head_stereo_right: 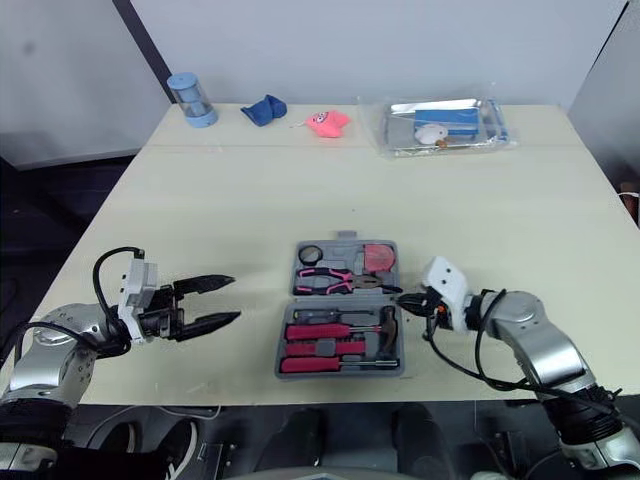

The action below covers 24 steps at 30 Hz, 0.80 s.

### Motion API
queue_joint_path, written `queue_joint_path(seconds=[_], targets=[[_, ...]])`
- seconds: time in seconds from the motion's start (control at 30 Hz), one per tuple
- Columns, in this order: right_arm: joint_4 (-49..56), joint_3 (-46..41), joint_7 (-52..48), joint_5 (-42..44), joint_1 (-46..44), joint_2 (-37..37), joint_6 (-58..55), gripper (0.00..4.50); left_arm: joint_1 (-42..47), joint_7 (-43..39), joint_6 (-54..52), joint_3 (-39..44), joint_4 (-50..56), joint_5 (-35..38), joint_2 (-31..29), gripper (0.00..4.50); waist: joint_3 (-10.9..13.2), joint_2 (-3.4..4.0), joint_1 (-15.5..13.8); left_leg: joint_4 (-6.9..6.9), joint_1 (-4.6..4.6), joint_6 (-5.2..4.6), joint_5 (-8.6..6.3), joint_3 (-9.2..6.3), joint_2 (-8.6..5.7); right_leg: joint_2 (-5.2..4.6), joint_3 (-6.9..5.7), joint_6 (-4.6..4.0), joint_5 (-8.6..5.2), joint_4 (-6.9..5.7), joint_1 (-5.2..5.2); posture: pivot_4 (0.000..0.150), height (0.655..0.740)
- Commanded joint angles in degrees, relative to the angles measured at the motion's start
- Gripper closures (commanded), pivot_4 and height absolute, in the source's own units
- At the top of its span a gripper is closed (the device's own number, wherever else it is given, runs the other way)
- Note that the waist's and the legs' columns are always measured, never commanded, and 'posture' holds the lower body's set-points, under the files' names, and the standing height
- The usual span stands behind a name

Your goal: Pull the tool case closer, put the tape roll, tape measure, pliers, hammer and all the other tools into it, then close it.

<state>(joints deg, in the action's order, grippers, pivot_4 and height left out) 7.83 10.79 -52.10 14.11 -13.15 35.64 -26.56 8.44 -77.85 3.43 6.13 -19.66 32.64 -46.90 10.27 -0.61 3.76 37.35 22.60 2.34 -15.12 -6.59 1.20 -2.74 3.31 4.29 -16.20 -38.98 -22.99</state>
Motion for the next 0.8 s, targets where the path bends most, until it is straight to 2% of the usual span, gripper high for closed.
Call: queue_joint_path(seconds=[0.03, 0.07, 0.17, 0.47, 0.8], targets=[[-3.03, -0.24, -1.03, -1.08, -1.58, 0.00, 3.63, 4.50, 2.45, -1.54, 2.26, -0.11, -4.47, -2.95, 1.37, 2.70, 0.00, 0.00, 0.15, 0.01, 0.01, 0.00, 0.00, 0.01, 0.00, 0.00, 0.00, 0.00, 0.00, 0.00, 0.00, 0.150, 0.7400], [-4.60, 0.27, -1.50, -1.83, -2.06, 0.04, 4.57, 4.50, 3.65, -1.92, 2.78, -0.56, -6.14, -3.99, 2.10, 3.03, 0.00, 0.00, 0.13, 0.01, 0.01, 0.01, 0.00, 0.02, 0.00, -0.01, 0.01, 0.00, 0.00, 0.00, 0.00, 0.150, 0.7400], [-8.08, 1.81, -2.46, -3.42, -3.12, -0.76, 6.74, 4.50, 6.89, -3.96, 5.45, -2.62, -10.82, -7.96, 3.67, 4.45, 0.00, 0.00, 0.11, 0.04, 0.00, 0.01, 0.01, 0.01, -0.01, -0.01, 0.00, 0.00, 0.00, -0.01, 0.01, 0.150, 0.7400], [-12.59, 2.96, -2.82, -5.76, -4.83, -3.56, 10.29, 4.50, 12.82, -5.11, 8.23, -4.54, -19.12, -13.36, 7.25, 4.49, -0.01, 0.00, 0.22, 0.06, 0.01, 0.07, 0.04, 0.00, -0.01, -0.01, 0.00, 0.00, 0.01, -0.03, 0.01, 0.150, 0.7400], [-15.27, 3.56, -2.79, -7.71, -5.75, -5.03, 12.29, 4.50, 15.60, -6.40, 8.78, -5.78, -22.68, -16.79, 9.00, 4.49, -0.01, -0.01, 0.26, 0.07, 0.01, 0.10, 0.06, -0.01, -0.03, -0.01, 0.00, 0.00, 0.01, -0.05, 0.01, 0.150, 0.7400]])
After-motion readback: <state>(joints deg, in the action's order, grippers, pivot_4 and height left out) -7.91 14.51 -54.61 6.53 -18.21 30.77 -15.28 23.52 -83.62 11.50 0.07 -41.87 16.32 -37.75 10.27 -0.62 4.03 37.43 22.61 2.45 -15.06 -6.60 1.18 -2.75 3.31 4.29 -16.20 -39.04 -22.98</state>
